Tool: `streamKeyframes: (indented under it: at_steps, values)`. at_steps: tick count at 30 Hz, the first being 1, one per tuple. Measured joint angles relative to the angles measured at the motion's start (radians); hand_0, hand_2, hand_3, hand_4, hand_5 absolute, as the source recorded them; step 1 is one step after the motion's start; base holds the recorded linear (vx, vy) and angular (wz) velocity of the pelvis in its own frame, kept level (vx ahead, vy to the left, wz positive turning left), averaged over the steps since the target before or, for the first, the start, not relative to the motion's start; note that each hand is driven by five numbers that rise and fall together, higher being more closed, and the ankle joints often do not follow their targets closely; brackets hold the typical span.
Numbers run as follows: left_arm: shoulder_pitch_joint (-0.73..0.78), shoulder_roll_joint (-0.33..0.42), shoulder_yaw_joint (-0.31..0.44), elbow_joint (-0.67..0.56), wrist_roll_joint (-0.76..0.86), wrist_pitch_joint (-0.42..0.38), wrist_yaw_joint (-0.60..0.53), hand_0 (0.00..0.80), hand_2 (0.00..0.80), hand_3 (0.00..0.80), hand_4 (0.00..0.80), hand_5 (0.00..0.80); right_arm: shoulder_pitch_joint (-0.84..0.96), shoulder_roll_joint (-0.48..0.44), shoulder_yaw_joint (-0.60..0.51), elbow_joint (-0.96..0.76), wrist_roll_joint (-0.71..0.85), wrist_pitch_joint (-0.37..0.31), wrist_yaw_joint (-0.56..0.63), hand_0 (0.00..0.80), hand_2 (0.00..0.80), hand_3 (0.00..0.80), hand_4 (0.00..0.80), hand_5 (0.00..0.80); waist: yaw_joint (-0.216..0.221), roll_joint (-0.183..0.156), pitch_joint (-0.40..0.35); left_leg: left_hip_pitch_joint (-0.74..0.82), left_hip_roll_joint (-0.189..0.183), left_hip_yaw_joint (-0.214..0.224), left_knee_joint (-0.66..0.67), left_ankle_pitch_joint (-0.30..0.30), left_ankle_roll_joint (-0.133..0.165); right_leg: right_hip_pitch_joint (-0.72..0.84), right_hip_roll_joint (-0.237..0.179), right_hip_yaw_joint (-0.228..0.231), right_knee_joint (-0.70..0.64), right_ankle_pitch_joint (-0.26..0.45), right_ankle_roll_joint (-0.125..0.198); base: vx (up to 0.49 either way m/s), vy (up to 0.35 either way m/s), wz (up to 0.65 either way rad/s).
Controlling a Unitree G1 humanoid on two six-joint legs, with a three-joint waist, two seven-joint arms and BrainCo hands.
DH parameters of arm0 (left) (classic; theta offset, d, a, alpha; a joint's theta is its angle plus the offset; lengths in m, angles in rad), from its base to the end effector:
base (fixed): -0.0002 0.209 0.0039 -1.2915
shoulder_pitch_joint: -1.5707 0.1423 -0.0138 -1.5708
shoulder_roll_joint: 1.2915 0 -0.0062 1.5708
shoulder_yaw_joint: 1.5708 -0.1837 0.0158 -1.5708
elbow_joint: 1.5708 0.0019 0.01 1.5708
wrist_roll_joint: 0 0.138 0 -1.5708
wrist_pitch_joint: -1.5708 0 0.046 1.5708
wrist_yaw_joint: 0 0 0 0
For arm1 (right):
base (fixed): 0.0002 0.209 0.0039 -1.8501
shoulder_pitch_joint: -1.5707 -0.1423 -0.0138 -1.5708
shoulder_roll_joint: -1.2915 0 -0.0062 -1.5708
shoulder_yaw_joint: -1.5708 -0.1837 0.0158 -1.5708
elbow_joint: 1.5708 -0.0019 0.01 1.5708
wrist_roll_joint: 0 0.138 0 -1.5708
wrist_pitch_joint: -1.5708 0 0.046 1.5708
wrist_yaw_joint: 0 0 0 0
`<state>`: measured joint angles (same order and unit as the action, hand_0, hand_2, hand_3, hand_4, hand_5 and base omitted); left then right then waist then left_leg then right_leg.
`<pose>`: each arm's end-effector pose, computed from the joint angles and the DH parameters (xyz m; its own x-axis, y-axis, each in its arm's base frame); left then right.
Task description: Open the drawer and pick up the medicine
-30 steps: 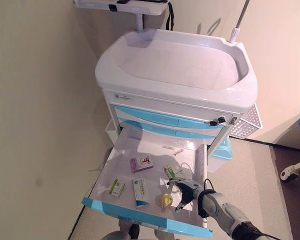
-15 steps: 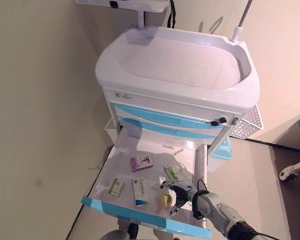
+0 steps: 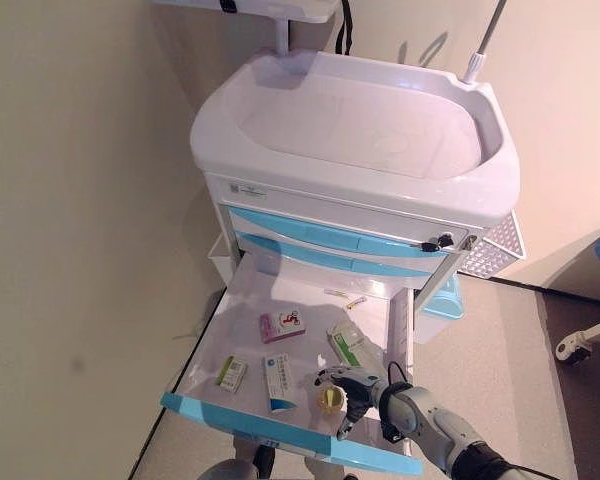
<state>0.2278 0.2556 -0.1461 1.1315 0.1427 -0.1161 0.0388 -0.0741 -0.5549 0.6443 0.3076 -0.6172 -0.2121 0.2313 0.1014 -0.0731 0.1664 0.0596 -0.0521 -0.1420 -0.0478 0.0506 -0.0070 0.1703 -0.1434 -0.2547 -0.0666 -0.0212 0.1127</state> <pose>0.0079 0.2270 -0.1172 0.3237 0.1872 -0.9275 0.2608 0.9246 0.2777 0.1732 -0.1703 -0.0169 0.5824 0.5531 -0.5957 -0.7310 0.0358 -0.6815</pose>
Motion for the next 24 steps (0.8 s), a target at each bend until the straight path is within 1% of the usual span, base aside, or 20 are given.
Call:
streamKeyframes:
  at_steps: [11, 18, 24]
  values:
    - [-0.001, 0.0, 0.0, 0.0, -0.001, 0.001, 0.003, 0.0, 0.0, 0.0, 0.0, 0.0, -0.004, 0.031, 0.0, 0.036, -0.004, 0.0, -0.011, 0.0, 0.0, 0.0, 0.0, 0.0, 0.007, 0.0, 0.0, -0.001, 0.0, -0.001, 0.0, 0.0, 0.0, 0.001, 0.0, -0.001, 0.0, 0.0, 0.0, 0.0, 0.0, 0.0]
    - [-0.005, 0.0, 0.0, 0.0, -0.002, 0.001, 0.003, 0.0, 0.0, 0.0, 0.0, 0.0, -0.013, 0.036, 0.001, 0.074, -0.044, 0.0, -0.03, 0.0, 0.0, 0.0, 0.0, 0.0, 0.021, 0.002, 0.001, -0.002, -0.001, -0.003, 0.001, 0.0, 0.0, 0.001, 0.0, -0.002, 0.0, -0.001, 0.001, 0.0, 0.0, 0.0]
    - [-0.006, 0.0, -0.001, 0.0, -0.003, 0.001, 0.005, 0.0, 0.0, 0.0, 0.0, 0.0, -0.056, 0.038, 0.012, 0.12, -0.093, 0.001, -0.066, 0.0, 0.0, 0.0, 0.0, 0.0, 0.022, 0.003, 0.003, -0.002, -0.001, -0.005, 0.002, 0.0, 0.0, 0.001, 0.0, -0.003, 0.0, -0.002, 0.003, 0.0, 0.0, 0.0]
